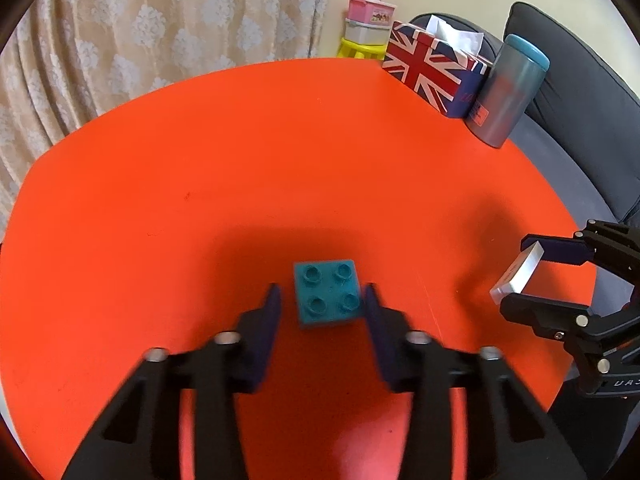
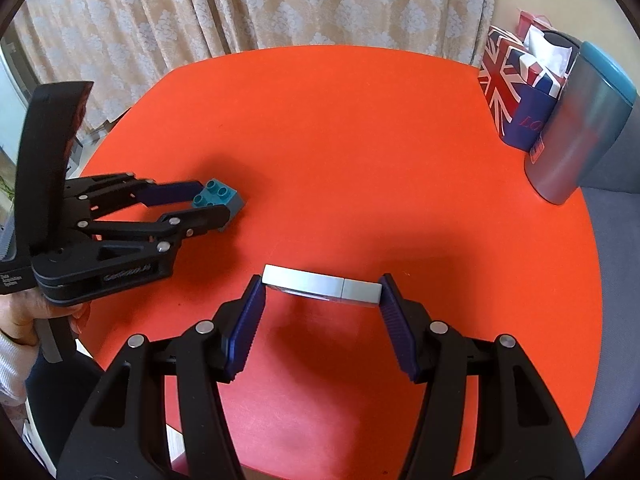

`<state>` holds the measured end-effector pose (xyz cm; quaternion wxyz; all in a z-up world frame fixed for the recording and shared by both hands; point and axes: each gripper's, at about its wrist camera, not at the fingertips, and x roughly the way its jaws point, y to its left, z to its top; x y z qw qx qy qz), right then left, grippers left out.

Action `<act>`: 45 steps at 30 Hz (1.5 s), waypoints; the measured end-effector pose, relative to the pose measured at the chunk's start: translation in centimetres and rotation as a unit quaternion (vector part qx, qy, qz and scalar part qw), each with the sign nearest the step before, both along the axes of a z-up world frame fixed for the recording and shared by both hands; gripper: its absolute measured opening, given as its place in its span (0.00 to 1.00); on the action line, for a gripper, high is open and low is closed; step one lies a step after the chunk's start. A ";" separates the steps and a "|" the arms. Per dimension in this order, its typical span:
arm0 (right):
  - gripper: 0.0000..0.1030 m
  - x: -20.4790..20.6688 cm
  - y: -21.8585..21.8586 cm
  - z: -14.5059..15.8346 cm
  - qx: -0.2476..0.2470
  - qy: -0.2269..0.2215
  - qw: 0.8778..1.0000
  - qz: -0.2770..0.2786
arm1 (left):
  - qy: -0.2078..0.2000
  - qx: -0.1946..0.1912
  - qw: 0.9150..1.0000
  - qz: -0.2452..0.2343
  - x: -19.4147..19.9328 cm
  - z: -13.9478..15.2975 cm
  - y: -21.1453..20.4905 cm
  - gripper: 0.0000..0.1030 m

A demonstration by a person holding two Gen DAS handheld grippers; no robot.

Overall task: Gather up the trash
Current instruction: 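Grasp the blue toy brick with the left tool while the right tool holds the stick, then carry the blue brick and white stick over the bin with both tools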

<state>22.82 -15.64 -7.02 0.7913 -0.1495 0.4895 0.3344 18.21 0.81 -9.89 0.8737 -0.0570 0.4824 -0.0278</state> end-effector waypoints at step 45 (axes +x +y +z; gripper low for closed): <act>0.56 -18.4 -5.9 5.4 0.044 -0.028 0.993 0.103 | -0.039 -0.011 0.998 -0.039 -20.1 5.9 -5.6 0.31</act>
